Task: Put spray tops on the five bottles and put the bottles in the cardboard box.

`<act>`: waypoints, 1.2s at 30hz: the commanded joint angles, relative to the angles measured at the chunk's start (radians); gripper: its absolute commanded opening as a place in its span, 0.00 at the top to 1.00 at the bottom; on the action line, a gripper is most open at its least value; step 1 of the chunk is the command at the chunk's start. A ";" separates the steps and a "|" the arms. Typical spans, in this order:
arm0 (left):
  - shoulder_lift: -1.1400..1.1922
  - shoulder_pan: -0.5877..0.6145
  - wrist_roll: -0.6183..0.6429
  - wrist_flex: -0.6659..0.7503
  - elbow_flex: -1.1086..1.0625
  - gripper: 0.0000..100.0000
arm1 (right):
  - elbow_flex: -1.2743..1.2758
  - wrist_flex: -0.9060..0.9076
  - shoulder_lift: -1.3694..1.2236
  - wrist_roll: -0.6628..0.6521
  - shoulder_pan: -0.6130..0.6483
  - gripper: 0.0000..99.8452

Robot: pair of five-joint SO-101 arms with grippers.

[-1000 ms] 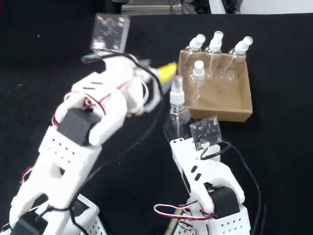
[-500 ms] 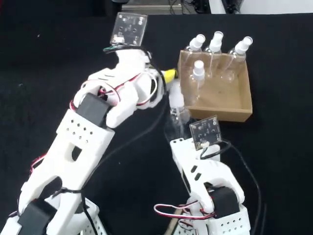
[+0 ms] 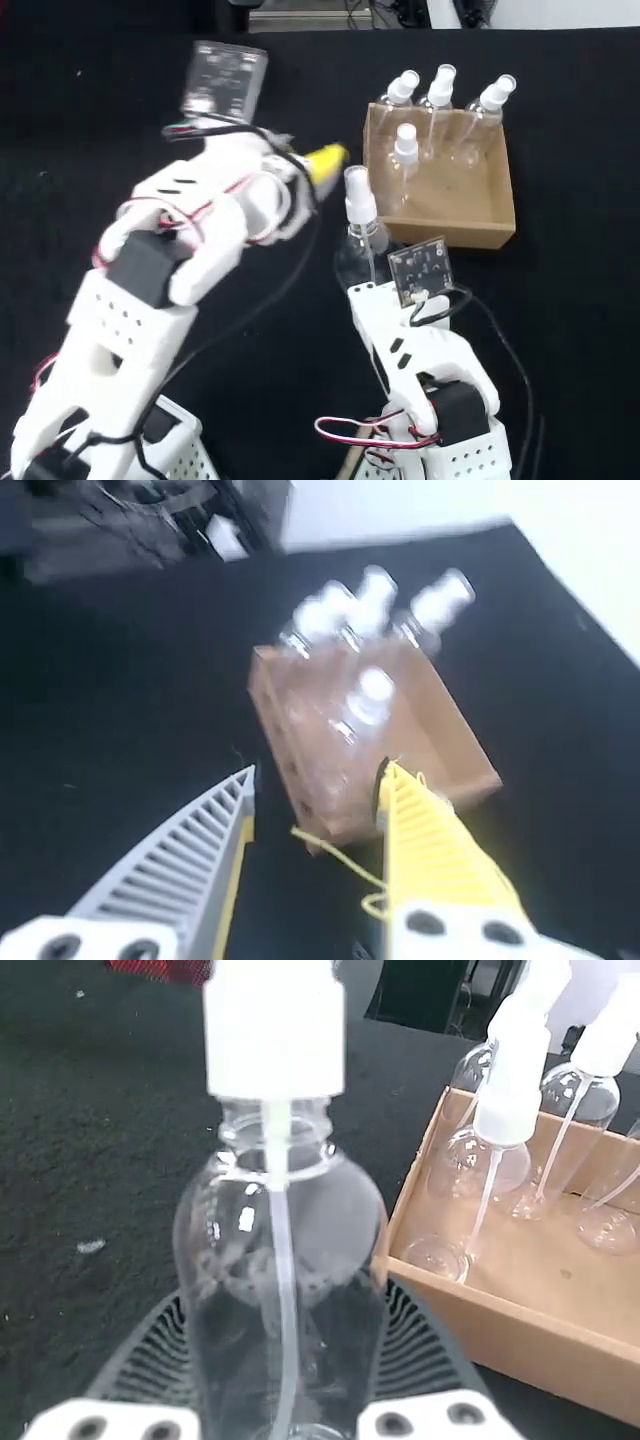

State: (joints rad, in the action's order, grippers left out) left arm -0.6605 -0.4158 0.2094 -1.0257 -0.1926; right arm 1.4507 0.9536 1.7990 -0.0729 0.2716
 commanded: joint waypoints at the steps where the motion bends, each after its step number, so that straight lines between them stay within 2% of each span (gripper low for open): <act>1: -0.087 0.114 -0.014 0.014 0.002 0.80 | -0.036 -0.023 0.097 0.005 -0.023 0.99; 6: -0.157 0.254 -0.014 -0.006 -0.124 0.80 | -0.114 0.002 0.096 0.005 -0.115 0.99; 10: -0.164 0.348 -0.014 0.044 -0.309 0.80 | -0.162 -0.037 0.090 0.003 -0.252 0.99; 14: -0.166 0.400 -0.012 0.242 -0.559 0.80 | -0.255 -0.080 0.047 -0.064 -0.413 0.99; 20: -0.166 0.381 -0.005 0.608 -0.901 0.80 | -0.406 -0.198 -0.202 -0.129 -0.624 0.99; 27: -0.166 0.306 -0.006 0.821 -1.106 0.80 | -0.384 -0.551 -0.578 -0.127 -0.822 0.99; 36: -0.164 0.294 -0.003 0.967 -1.233 0.80 | -0.145 -1.277 -0.952 -0.129 -0.985 0.99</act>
State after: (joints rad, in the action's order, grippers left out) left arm -0.8032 -0.1059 0.2064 -0.1266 -1.4016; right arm 1.2896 -0.0667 0.9459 -0.1941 -0.6690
